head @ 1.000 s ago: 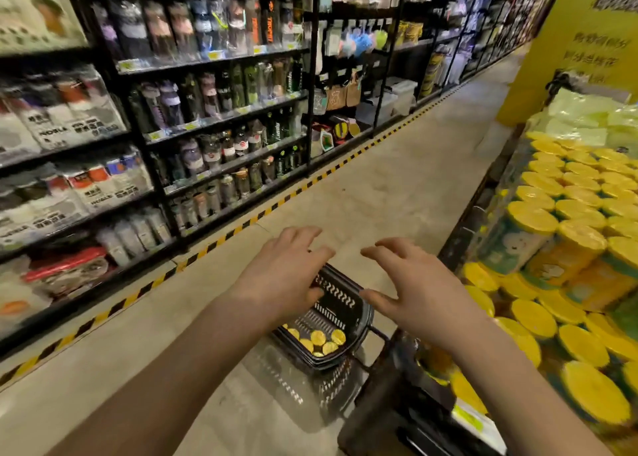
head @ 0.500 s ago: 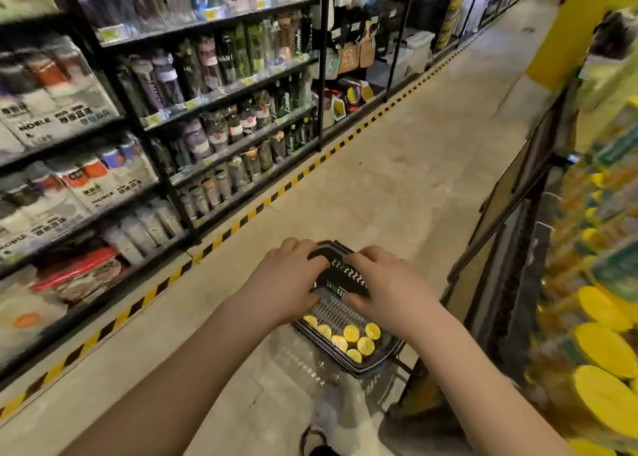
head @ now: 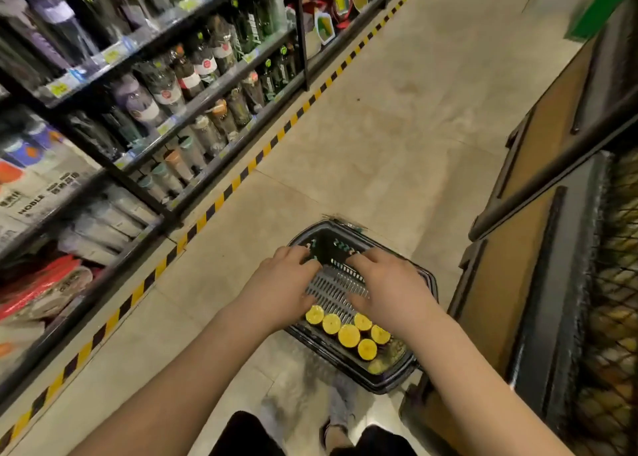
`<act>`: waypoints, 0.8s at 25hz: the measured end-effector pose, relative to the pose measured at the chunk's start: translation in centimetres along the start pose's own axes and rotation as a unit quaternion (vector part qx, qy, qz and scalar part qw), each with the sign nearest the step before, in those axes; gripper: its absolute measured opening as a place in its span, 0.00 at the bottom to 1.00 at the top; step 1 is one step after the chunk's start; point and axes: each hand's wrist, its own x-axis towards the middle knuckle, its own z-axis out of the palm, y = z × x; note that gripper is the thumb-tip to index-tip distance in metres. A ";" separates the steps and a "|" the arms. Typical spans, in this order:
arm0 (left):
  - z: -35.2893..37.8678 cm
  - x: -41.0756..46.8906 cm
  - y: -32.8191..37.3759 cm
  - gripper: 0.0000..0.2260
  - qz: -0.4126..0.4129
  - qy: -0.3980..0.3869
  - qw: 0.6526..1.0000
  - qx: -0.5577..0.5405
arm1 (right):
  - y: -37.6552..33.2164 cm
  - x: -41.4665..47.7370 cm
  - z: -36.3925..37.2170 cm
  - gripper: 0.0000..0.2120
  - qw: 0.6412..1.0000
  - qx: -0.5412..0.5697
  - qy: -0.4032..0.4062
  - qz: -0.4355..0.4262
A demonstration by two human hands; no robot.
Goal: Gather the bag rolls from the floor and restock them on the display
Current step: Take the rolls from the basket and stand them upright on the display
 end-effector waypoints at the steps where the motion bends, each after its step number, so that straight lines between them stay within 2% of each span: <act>1: 1.5 1.7 -0.6 0.24 0.007 -0.010 1.000 0.000 | 0.7 1.2 1.8 0.28 1.000 0.005 -0.010 0.006; 5: 9.7 8.6 -3.7 0.24 0.008 -0.060 0.998 -0.008 | 3.8 6.0 11.1 0.26 0.996 0.043 -0.056 0.047; 11: 26.4 17.3 -9.8 0.23 0.023 -0.106 0.994 -0.011 | 7.0 13.2 29.2 0.28 0.989 0.076 -0.094 0.091; 14: 33.3 20.5 -12.8 0.22 0.041 -0.116 0.992 -0.014 | 8.4 17.4 37.9 0.32 0.989 0.077 -0.107 0.068; 17: 37.2 22.0 -14.8 0.22 0.021 -0.135 0.990 -0.027 | 9.1 21.5 44.5 0.41 0.985 0.000 -0.168 0.024; 20: 39.9 22.4 -16.4 0.24 0.012 -0.150 0.988 -0.032 | 8.9 24.8 50.3 0.44 0.978 -0.016 -0.203 0.037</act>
